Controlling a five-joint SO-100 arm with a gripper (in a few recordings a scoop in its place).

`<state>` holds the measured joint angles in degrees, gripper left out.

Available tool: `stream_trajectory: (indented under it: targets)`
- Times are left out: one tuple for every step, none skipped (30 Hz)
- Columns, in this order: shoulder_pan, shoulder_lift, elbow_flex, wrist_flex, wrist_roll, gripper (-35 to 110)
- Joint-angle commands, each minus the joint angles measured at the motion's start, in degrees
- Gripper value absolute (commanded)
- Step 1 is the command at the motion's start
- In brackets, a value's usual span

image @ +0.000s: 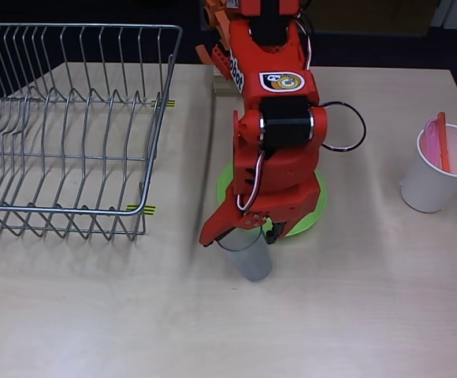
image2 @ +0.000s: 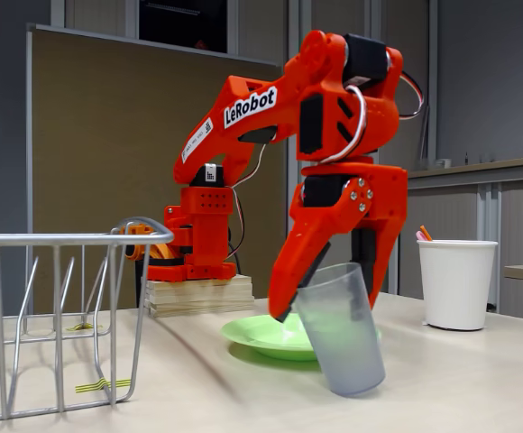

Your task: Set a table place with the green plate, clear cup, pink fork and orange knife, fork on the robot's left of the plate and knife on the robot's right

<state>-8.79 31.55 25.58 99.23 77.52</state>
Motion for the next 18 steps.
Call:
stream_trajectory:
  targets:
    - [-0.88, 1.23, -1.14, 1.58, 1.14, 47]
    - [-1.05, 1.23, -1.32, 1.67, 1.14, 47]
    - [-1.14, 1.32, -1.49, 1.76, 1.32, 47]
    - [-1.32, 1.32, -1.76, 1.93, 1.49, 48]
    - [-1.41, 1.32, -2.02, 2.02, 1.58, 48]
    - [-1.58, 1.32, -2.37, 2.11, 1.67, 48]
    - [-1.67, 1.14, -2.81, 2.11, 1.76, 48]
    - [-1.85, 0.97, -3.25, 2.29, 1.76, 48]
    - [-1.93, 0.79, -3.78, 2.46, 2.02, 48]
    - [-2.11, 0.62, -4.13, 2.55, 2.2, 48]
    - [-2.29, 0.44, -4.39, 2.55, 2.29, 48]
    - [-2.46, 0.26, -4.83, 2.55, 2.37, 48]
    - [-2.55, 0.09, -5.27, 2.72, 2.55, 48]
    - [-2.72, 0.0, -5.62, 2.81, 2.64, 48]
    - [-2.9, -0.18, -5.89, 2.9, 2.72, 48]
    - [-3.08, -0.18, -5.98, 3.16, 2.99, 48]
    - [-3.25, -0.09, -6.06, 3.52, 3.16, 48]
    - [-3.52, 0.09, -6.06, 4.04, 3.34, 48]
